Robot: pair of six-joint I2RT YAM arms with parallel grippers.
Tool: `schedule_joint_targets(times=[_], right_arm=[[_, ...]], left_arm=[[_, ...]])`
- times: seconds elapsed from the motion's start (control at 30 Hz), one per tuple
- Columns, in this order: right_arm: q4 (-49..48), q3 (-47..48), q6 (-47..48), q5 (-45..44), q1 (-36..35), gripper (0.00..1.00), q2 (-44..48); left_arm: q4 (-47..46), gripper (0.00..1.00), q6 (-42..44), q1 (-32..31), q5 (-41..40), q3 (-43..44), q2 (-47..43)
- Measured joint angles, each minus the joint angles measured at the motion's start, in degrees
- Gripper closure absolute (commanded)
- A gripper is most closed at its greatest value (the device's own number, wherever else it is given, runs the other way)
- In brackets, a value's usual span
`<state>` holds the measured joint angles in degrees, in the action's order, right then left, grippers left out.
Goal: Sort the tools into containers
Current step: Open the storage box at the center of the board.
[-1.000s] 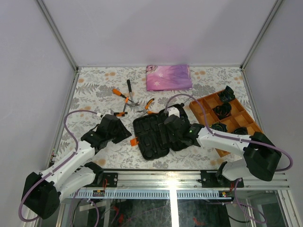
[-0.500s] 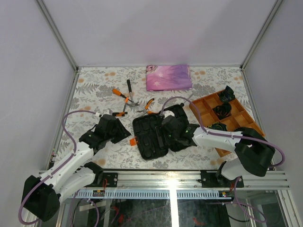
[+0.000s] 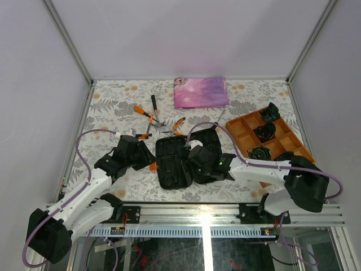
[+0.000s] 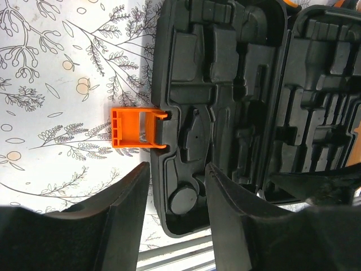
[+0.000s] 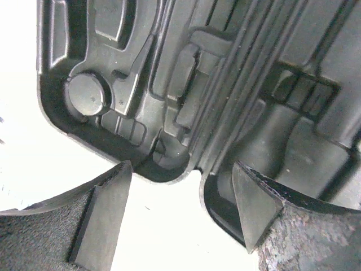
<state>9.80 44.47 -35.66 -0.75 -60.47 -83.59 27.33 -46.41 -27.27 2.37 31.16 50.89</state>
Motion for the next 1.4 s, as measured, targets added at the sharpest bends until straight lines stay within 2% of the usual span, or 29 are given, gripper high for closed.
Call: schedule_joint_targets(times=[0.1, 0.33, 0.53, 0.77, 0.97, 1.07, 1.13, 1.3, 1.4], right_arm=[[2.1, 0.0, -0.4, -2.1, -0.1, 0.23, 3.5], [6.3, 1.8, -0.2, -11.0, -0.1, 0.32, 10.6], [10.8, 3.1, -0.4, -19.1, 1.7, 0.37, 11.1], [10.3, 1.9, 0.0, -19.8, 6.3, 0.42, 11.0], [8.1, 0.4, 1.8, -18.0, 8.9, 0.48, 8.5], [7.4, -0.2, 2.8, -17.2, 8.9, 0.55, 6.8], [7.2, -0.3, 3.3, -16.6, 8.9, 0.60, 5.6], [7.2, -0.7, 3.8, -16.2, 9.2, 0.69, 3.4], [6.9, -1.6, 3.5, -16.1, 9.3, 0.71, 2.9]], left_arm=[[0.0, 0.46, 0.6, 0.0, 0.1, 0.0, 0.1], [-0.1, 0.45, 1.7, 0.0, 0.2, 0.0, 0.6], [-2.3, 0.45, 1.9, -0.5, 0.9, 0.0, 4.9], [-7.4, 0.45, 1.9, -3.1, 2.0, 0.0, 11.2], [-10.1, 0.58, 2.2, -4.4, 1.6, 0.0, 15.8], [-10.3, 0.75, 2.6, -4.8, 0.6, 0.0, 17.9], [-10.5, 0.80, 2.6, -5.1, 0.1, -0.1, 18.4], [-10.8, 0.84, 2.7, -7.2, -2.2, -0.1, 18.4], [-10.9, 0.84, 2.5, -8.1, -3.5, -0.1, 18.3]])
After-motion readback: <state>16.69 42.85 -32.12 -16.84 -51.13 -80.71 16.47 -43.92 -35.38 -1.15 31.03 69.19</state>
